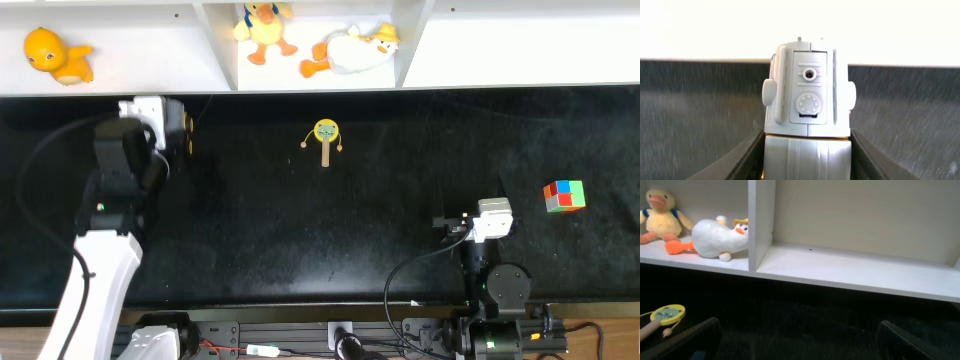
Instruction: Store Toys
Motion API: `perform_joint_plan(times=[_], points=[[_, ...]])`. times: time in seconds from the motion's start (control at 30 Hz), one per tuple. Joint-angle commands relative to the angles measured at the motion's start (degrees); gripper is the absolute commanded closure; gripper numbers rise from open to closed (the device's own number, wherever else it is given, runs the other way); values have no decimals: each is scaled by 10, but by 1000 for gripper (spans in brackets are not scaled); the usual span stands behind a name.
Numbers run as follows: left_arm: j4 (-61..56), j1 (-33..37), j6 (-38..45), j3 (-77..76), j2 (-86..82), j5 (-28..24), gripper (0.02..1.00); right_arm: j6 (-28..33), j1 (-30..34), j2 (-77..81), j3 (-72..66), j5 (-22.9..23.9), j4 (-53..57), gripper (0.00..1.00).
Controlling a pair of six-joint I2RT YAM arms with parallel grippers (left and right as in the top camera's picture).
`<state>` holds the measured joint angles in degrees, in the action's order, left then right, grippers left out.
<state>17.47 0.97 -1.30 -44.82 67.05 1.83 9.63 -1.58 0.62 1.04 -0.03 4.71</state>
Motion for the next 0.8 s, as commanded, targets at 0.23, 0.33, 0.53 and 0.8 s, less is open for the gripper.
perform_joint_plan(times=[0.23,0.33,0.53,0.8], points=[[-7,-6,9,-179,161,-9,630,-4,1,-4,-8,-4,-3,5],[-9,-6,9,-238,224,-9,632,-4,1,-4,-8,-4,-3,5],[-27,-6,9,-282,289,-17,581,-4,1,-4,-8,-4,-3,5],[-23,-6,9,-283,292,-18,20,-4,1,-4,-8,-4,-3,5]])
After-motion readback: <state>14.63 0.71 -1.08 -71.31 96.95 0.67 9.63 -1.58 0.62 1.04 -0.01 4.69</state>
